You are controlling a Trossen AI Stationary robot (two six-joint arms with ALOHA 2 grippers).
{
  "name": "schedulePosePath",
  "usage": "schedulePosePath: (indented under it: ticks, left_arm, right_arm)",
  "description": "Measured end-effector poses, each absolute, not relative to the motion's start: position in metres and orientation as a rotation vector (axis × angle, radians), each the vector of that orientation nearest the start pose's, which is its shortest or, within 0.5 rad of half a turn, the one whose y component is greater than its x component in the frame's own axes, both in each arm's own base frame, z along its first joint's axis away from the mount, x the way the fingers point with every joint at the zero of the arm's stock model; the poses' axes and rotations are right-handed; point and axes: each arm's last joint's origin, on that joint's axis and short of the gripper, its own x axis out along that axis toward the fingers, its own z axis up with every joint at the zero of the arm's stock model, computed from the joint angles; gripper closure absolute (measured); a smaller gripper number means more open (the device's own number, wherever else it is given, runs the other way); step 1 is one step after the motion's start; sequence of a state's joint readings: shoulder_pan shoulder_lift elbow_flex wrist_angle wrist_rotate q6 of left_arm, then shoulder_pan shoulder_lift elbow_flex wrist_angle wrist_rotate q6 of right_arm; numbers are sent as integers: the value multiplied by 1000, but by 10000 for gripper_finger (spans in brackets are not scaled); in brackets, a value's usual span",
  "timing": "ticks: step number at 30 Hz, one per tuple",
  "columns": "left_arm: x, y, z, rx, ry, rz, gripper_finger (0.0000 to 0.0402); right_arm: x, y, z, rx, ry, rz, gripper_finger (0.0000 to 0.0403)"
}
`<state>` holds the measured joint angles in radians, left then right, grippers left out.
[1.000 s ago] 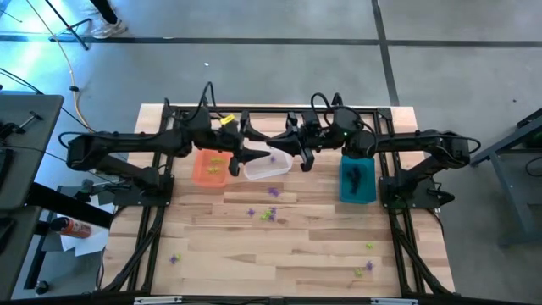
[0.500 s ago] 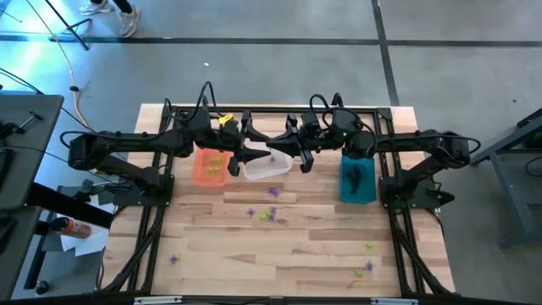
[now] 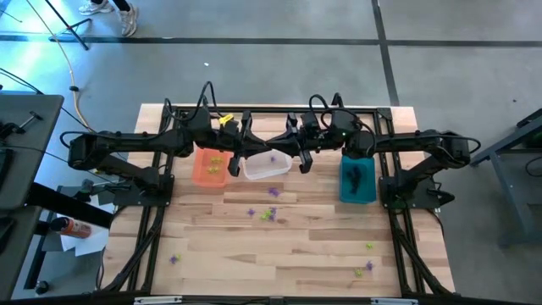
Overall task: Sort Halloween decoration
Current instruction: Put the green spider toy into the orange bin
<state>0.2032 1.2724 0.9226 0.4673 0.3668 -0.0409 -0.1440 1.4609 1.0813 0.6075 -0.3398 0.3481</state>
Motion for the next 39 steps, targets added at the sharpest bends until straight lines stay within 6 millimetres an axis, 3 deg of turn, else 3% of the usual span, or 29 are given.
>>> schedulePosePath:
  ticks: [5,11,15,20,29,39]
  left_arm:
    - [275,55,340,-28,-60,-133,399]
    - [251,63,343,-51,59,-72,401]
    - [226,66,333,-72,265,28,401]
    - [198,64,302,-96,509,162,401]
    - [163,65,209,-305,950,338,401]
    - [169,96,174,-571,1146,451,401]
  right_arm:
    - [326,-52,354,386,-174,127,379]
    - [310,-70,360,399,-133,-22,278]
    - [297,-82,359,356,-50,-121,223]
    - [292,-91,350,397,39,-167,203]
    - [292,-94,341,420,121,-193,203]
    - [292,-94,340,414,128,-195,203]
